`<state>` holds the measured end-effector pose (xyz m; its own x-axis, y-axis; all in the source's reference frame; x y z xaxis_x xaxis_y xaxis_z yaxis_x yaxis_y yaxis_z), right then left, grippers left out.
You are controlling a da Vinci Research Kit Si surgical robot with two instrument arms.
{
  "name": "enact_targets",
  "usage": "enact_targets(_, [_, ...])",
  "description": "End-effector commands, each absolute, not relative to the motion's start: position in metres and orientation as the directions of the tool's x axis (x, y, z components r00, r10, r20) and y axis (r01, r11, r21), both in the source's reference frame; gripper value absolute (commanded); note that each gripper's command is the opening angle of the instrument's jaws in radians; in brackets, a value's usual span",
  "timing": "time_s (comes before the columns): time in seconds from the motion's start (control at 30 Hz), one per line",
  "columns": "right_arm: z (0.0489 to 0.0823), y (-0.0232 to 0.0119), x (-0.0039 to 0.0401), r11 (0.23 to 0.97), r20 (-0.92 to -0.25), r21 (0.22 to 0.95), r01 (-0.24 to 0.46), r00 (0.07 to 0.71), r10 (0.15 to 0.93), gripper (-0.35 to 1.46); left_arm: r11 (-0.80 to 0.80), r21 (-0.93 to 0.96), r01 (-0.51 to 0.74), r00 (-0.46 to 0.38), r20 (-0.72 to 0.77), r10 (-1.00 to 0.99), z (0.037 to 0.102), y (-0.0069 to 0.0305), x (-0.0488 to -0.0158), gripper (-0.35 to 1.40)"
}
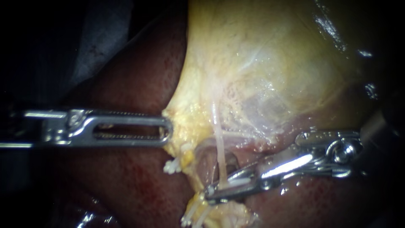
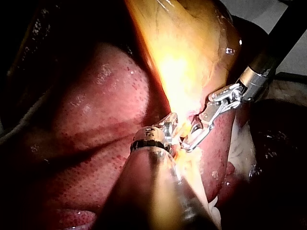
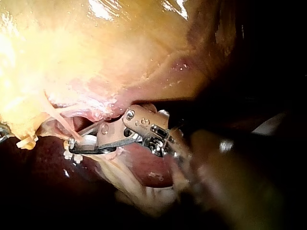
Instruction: Going back first clip right tube
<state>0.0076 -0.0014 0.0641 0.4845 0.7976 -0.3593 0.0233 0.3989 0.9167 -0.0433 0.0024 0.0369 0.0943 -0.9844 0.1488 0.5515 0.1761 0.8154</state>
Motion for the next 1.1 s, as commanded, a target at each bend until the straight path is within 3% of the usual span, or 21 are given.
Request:
enact_targets(0.03, [0.0641, -0.0014, 0.0076, 0.399, -0.359, 0.917, 0.023, 0.485, 0.798, -0.35, 0.176, 0.815, 0.552, 0.094, 0.149, -0.984, 0.0369, 0.0024, -0.0433, -0.35])
enact_targets(0.77, [0.064, -0.0015, 0.0075, 0.399, -0.359, 0.917, 0.024, 0.485, 0.797, -0.29, 0.175, 0.813, 0.555, 0.09, 0.15, -0.985, 0.0367, 0.0022, -0.0436, -0.35])
enact_targets(0.87, [0.064, -0.0015, 0.0075, 0.404, -0.365, 0.914, 0.025, 0.483, 0.796, -0.16, 0.175, 0.813, 0.555, 0.09, 0.15, -0.985, 0.0367, 0.0022, -0.0436, -0.35])
enact_targets(1.1, [0.0639, -0.0015, 0.0075, 0.484, -0.451, 0.873, 0.057, 0.472, 0.758, 0.29, 0.175, 0.813, 0.556, 0.09, 0.151, -0.984, 0.0368, 0.0021, -0.0436, -0.35])
